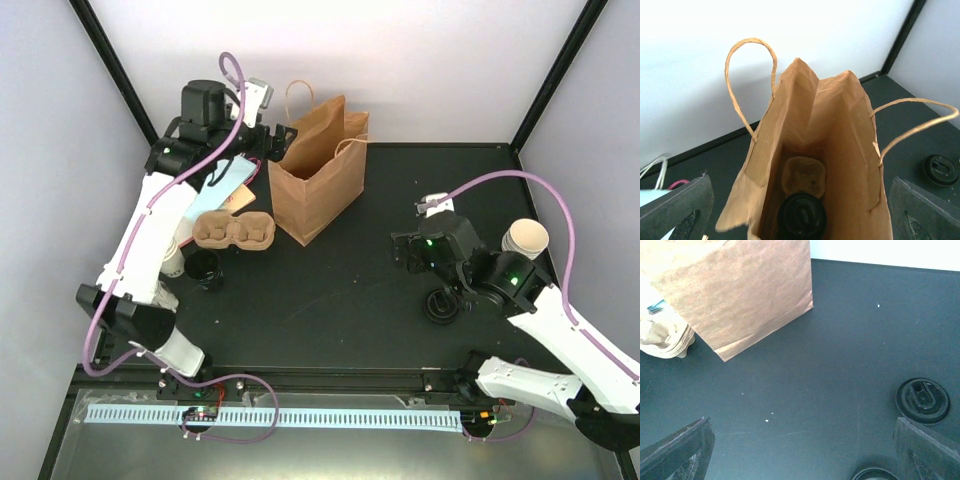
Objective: Pack the takeout coffee
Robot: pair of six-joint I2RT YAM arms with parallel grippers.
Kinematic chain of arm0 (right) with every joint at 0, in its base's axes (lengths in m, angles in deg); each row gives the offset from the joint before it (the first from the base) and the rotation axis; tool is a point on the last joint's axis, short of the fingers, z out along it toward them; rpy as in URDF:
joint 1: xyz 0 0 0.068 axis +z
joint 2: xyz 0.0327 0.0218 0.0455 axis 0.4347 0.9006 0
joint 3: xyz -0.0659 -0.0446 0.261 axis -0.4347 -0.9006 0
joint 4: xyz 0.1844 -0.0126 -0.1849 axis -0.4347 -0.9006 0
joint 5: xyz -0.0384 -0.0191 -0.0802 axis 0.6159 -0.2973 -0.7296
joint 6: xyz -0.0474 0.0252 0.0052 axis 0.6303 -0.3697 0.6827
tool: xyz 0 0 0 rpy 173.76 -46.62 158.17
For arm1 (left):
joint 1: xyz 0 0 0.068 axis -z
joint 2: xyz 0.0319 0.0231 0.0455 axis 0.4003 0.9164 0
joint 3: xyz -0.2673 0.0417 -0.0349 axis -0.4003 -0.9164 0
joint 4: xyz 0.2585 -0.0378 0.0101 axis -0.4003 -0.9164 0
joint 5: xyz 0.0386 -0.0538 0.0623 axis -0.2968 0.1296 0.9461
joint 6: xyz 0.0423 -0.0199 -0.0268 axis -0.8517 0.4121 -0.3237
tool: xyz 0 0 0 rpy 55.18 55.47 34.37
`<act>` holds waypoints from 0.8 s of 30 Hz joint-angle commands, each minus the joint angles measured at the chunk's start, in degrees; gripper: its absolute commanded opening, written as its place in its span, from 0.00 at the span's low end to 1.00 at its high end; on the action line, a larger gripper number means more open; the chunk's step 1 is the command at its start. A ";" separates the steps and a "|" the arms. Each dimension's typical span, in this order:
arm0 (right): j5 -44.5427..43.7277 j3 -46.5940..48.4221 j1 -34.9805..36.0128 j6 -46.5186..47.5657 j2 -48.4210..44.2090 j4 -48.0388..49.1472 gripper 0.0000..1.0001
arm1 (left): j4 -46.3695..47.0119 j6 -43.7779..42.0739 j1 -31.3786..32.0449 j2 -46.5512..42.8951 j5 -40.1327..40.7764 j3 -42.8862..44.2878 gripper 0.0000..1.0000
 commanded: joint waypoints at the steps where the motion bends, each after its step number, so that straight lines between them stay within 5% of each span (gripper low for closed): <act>1: 2.75 0.58 0.12 -2.03 0.78 -0.34 1.00 | -1.28 3.31 -0.79 -6.03 6.75 -2.82 0.99; 10: 8.72 -0.30 0.09 -6.08 4.03 -0.36 1.00 | -8.87 11.00 -1.50 -15.77 9.28 -9.75 0.99; 24: 5.56 -6.23 0.01 -11.14 3.94 -0.58 1.00 | -15.94 16.68 -1.72 -27.10 10.27 -36.92 0.99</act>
